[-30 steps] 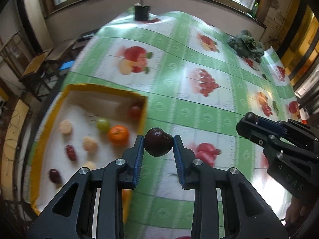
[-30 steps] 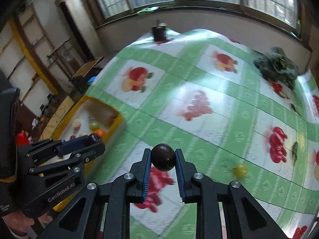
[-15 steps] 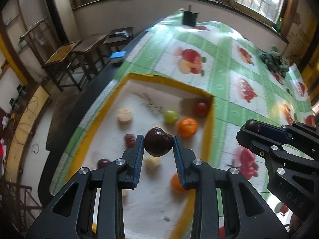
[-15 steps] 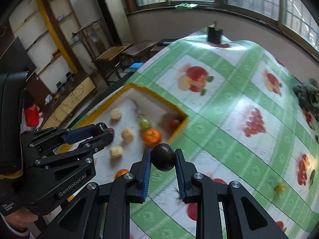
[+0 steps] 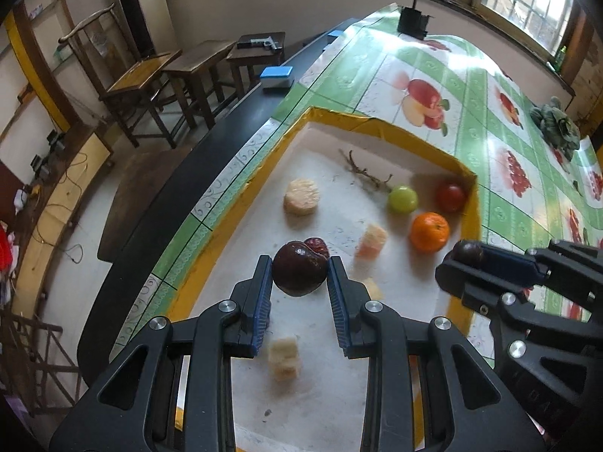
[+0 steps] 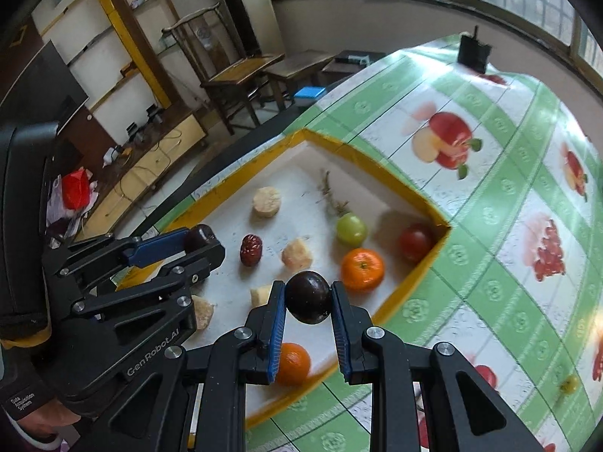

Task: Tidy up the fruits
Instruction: 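Open the left tool to drop its plum while the right tool releases its plum, then move both open tools back toward the green grape and red tomato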

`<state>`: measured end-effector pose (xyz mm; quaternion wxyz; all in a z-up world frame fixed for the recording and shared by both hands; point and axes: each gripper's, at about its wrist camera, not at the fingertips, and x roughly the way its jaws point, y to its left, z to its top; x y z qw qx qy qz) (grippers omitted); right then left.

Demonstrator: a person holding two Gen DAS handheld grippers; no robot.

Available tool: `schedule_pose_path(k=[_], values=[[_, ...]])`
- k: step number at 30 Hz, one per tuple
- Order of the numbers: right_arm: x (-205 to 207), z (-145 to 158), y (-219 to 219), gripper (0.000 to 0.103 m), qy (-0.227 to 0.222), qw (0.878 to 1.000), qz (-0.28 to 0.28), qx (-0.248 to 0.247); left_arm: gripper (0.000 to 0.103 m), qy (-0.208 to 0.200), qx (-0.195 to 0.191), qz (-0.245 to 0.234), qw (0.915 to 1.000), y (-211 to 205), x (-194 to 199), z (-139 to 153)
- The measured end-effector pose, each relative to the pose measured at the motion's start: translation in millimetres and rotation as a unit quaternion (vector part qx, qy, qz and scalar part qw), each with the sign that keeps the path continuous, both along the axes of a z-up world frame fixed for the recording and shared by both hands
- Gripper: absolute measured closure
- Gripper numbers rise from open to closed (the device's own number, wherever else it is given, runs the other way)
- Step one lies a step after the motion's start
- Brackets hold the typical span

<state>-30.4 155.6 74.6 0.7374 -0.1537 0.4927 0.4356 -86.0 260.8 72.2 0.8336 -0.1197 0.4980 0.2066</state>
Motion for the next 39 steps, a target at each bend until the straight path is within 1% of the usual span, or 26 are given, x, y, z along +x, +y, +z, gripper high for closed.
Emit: schedule_pose_path(k=[12, 14, 17, 19, 22, 23, 25, 26, 27, 30, 33, 35, 39], values=[[4.3, -24.3, 19.2, 0.08, 0.03, 0.999, 0.017, -0.005, 0.074, 0.017, -0.011, 0.011, 0.9997, 13.3, 9.7, -16.2], [6.5, -29.0, 21.6, 0.08, 0.032, 0.999, 0.014, -0.004, 0.074, 0.023, -0.021, 0.017, 0.9994, 17.1, 12.4, -19.8], [10.0, -36.4, 22.0, 0.08, 0.046, 0.999, 0.01, 0.0, 0.073, 0.027, -0.026, 0.022, 0.999, 19.0, 13.6, -23.4], [10.9, -39.7, 21.0, 0.079, 0.047, 0.999, 0.011, -0.003, 0.073, 0.032, -0.027, 0.023, 0.9989, 19.2, 15.1, -25.4], [13.2, -40.5, 17.7, 0.079, 0.054, 0.999, 0.009, -0.002, 0.073, 0.038, -0.034, 0.023, 0.9984, 20.6, 16.3, -28.1], [14.2, -39.0, 15.6, 0.077, 0.055, 0.998, 0.007, 0.004, 0.073, 0.039, -0.033, 0.023, 0.9984, 20.2, 15.9, -28.0], [15.6, -35.9, 12.3, 0.074, 0.054, 0.998, 0.007, 0.014, 0.066, 0.04, -0.029, 0.021, 0.9986, 18.6, 16.3, -27.3], [16.0, -35.5, 11.8, 0.073, 0.054, 0.998, 0.008, 0.015, 0.054, 0.038, -0.028, 0.021, 0.9987, 18.1, 16.0, -26.2], [16.1, -36.1, 11.0, 0.072, 0.054, 0.998, 0.008, 0.013, 0.046, 0.033, -0.027, 0.022, 0.9988, 17.6, 15.2, -24.2], [15.9, -35.1, 6.2, 0.072, 0.058, 0.998, 0.002, 0.015, 0.046, 0.023, -0.023, 0.023, 0.9992, 15.5, 13.3, -16.8], [15.3, -26.1, -2.7, 0.072, 0.051, 0.998, -0.006, 0.023, 0.046, 0.014, -0.012, 0.017, 0.9997, 10.4, 12.9, -8.2], [15.5, -17.7, -9.5, 0.072, 0.041, 0.999, -0.011, 0.027, 0.046, 0.005, -0.005, 0.014, 0.9999, 5.4, 12.1, -1.3], [17.2, 1.2, -29.2, 0.07, 0.009, 0.998, -0.051, 0.023, 0.046, -0.011, 0.004, 0.008, 0.9999, -9.3, 16.1, 11.7]])
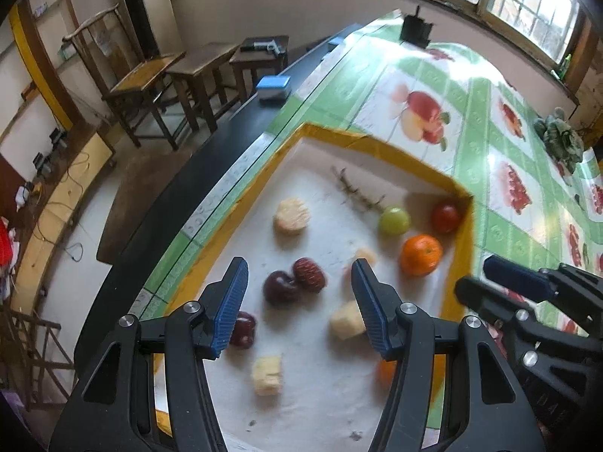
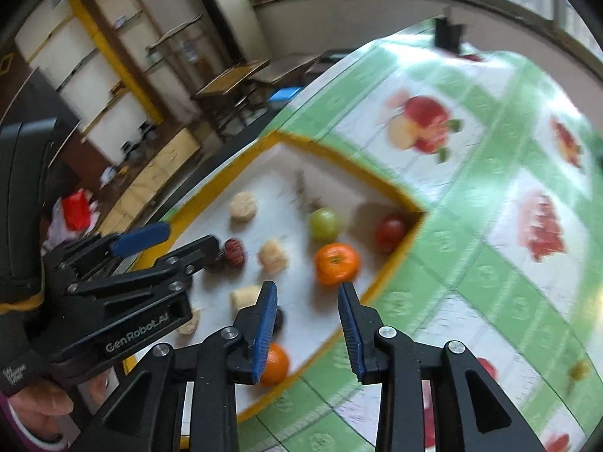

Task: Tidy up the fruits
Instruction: 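Move both open tools back toward the green grape and red tomato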

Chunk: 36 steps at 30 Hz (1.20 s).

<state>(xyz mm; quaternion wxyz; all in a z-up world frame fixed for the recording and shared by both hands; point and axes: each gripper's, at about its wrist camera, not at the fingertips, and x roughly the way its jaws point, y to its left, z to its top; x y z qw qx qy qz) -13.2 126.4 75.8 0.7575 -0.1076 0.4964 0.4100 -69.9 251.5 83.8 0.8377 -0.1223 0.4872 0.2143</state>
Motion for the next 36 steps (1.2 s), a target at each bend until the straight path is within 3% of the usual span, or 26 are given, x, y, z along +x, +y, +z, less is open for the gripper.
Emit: schedule_pose_path(k=[6, 15, 36], values=[[2.7, 23.1, -41.2, 0.064, -0.038, 0.996, -0.075, 0.008, 0.046, -0.016, 0.011, -0.029, 0.9994, -32.5, 14.0, 14.9], [12.0, 27.2, -107.7, 0.063, -0.037, 0.987, -0.157, -0.003, 0.046, -0.027, 0.012, -0.098, 0.9947, -96.5, 36.7, 25.3], [2.1, 17.2, -275.6, 0.062, -0.011, 0.953, -0.302, -0.034, 0.046, -0.019, 0.001, -0.248, 0.9685, -257.2, 68.8, 20.1]])
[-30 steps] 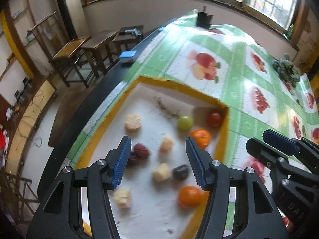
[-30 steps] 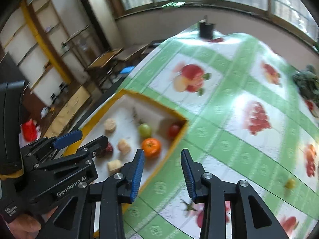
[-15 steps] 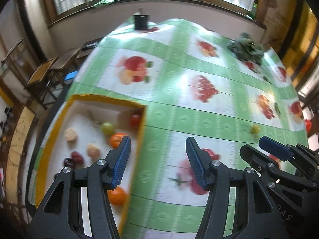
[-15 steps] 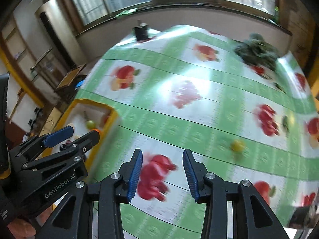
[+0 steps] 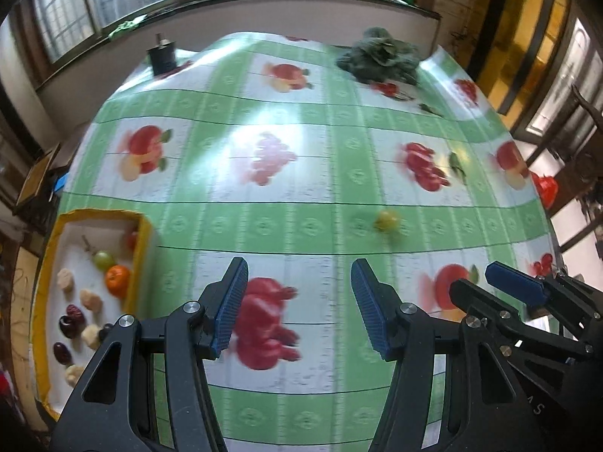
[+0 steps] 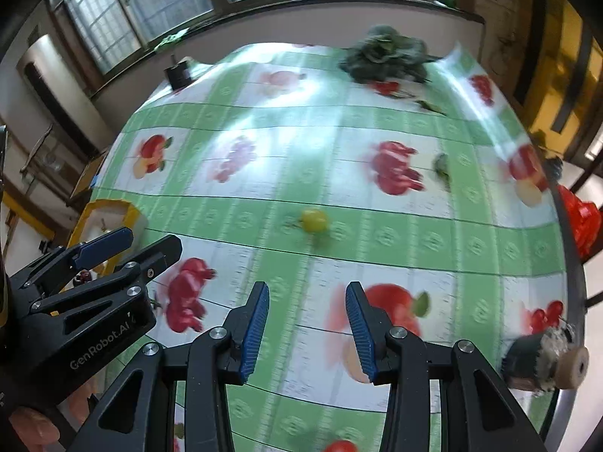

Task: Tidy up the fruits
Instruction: 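Move both open tools back toward the green grape and red tomato, then grasp the green grape with the left tool while the right tool grasps the red tomato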

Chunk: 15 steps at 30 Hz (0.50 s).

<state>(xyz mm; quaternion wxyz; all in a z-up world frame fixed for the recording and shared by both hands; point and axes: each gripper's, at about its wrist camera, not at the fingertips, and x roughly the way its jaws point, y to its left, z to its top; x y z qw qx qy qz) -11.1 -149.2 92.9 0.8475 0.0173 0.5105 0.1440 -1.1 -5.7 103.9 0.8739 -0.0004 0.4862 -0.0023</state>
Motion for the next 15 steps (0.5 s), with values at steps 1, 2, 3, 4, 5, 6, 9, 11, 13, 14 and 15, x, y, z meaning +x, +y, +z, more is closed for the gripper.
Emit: schedule_pose_path(k=[1, 2, 3, 4, 5, 6, 9, 11, 13, 14, 15], values=[[-0.8, -0.5, -6.0, 0.062, 0.001, 1.0, -0.005, 0.0, 0.046, 0.002, 0.0, -0.005, 1.0, -5.8, 0.7, -1.5], [-1.5, -1.0, -11.7, 0.062, 0.002, 1.0, -0.009, 0.001, 0.046, 0.005, -0.001, -0.008, 1.0, -10.7, 1.2, -2.9], [-2.7, -1.7, -18.2, 0.062, 0.004, 1.0, -0.014, 0.002, 0.046, 0.008, -0.002, -0.012, 0.9999, -15.9, 1.3, -4.4], [-3.8, -2.6, -24.2, 0.062, 0.005, 1.0, -0.018, 0.001, 0.046, 0.011, -0.005, -0.015, 0.9998, -20.4, 1.6, -6.2], [-5.1, -3.3, -29.7, 0.062, 0.006, 1.0, -0.022, 0.0, 0.046, 0.014, -0.007, -0.017, 0.9997, -24.2, 2.0, -8.1], [-6.5, -4.3, -37.6, 0.062, 0.008, 1.0, -0.028, 0.001, 0.046, 0.018, -0.011, -0.021, 0.9996, -28.1, 2.4, -10.1], [-8.9, -6.6, -54.6, 0.062, 0.013, 0.999, -0.041, 0.003, 0.046, 0.03, -0.025, -0.036, 0.9986, -39.7, 4.8, -17.2], [-11.3, -9.9, -67.5, 0.062, 0.017, 0.999, -0.05, -0.001, 0.046, 0.04, -0.032, -0.045, 0.9977, -47.3, 6.7, -23.0], [-12.1, -13.6, -76.7, 0.062, 0.024, 0.998, -0.056, -0.002, 0.046, 0.051, -0.037, -0.056, 0.9965, -55.1, 9.8, -29.4], [-12.2, -14.9, -79.7, 0.062, 0.027, 0.998, -0.058, -0.001, 0.046, 0.054, -0.043, -0.061, 0.9958, -58.2, 10.7, -31.1], [-13.2, -16.3, -83.2, 0.062, 0.03, 0.998, -0.058, -0.001, 0.046, 0.058, -0.052, -0.07, 0.9945, -62.2, 11.6, -33.3]])
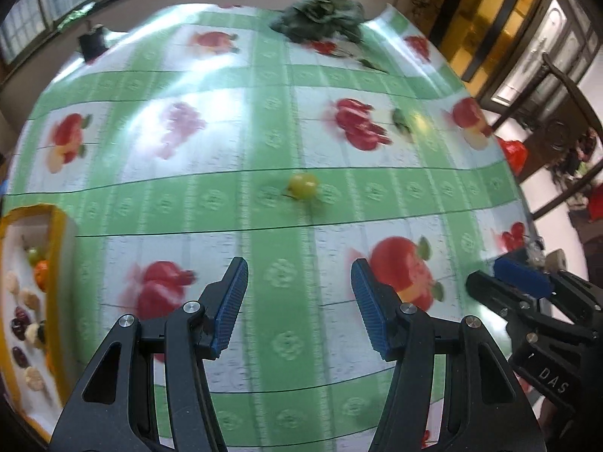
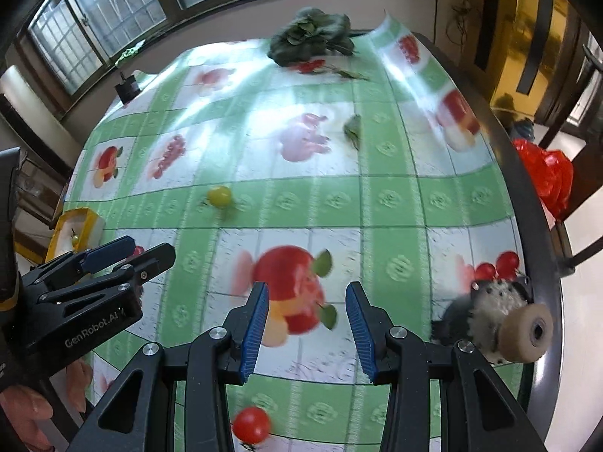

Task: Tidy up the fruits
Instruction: 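Grasp the green grape with the left tool while the right tool grasps the red tomato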

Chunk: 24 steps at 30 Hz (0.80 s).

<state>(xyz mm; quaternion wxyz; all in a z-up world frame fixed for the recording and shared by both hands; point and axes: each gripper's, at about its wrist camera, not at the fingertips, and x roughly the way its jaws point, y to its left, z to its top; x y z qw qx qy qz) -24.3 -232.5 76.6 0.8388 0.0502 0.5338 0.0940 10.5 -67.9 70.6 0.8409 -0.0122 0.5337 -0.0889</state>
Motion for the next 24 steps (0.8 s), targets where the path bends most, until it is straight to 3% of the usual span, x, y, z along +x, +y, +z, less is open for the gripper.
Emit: schedule_pose_path(k=[7, 10, 16, 20, 21, 23, 24], values=[[-10.7, -13.7, -12.4, 0.062, 0.018, 1.0, 0.005, 0.005, 0.046, 0.006, -0.01, -0.002, 0.9999, 0.1, 22.9, -10.2], [-14.0, -16.8, -12.5, 0.062, 0.021, 1.0, 0.016, 0.013, 0.046, 0.005, -0.011, -0.026, 0.9996, 4.2, 43.8, -15.9], [-17.3, -24.1, -14.0, 0.062, 0.03, 0.999, 0.023, 0.023, 0.046, -0.01, 0.02, -0.095, 0.9952, -8.8, 70.3, -32.9], [-22.3, -27.0, -11.3, 0.062, 0.036, 0.998, 0.037, 0.031, 0.047, -0.005, 0.041, -0.114, 0.9926, -15.0, 78.0, -50.9], [-24.2, -27.2, -10.4, 0.062, 0.036, 0.998, 0.043, 0.034, 0.061, -0.022, 0.048, -0.114, 0.9921, -15.4, 76.8, -51.2], [-28.3, -26.0, -8.3, 0.062, 0.035, 0.997, 0.051, 0.037, 0.076, -0.029, 0.058, -0.121, 0.9906, -17.1, 76.1, -51.5], [-31.9, -24.8, -7.5, 0.062, 0.033, 0.997, 0.055, 0.038, 0.077, -0.025, 0.051, -0.126, 0.9905, -16.8, 76.3, -50.6]])
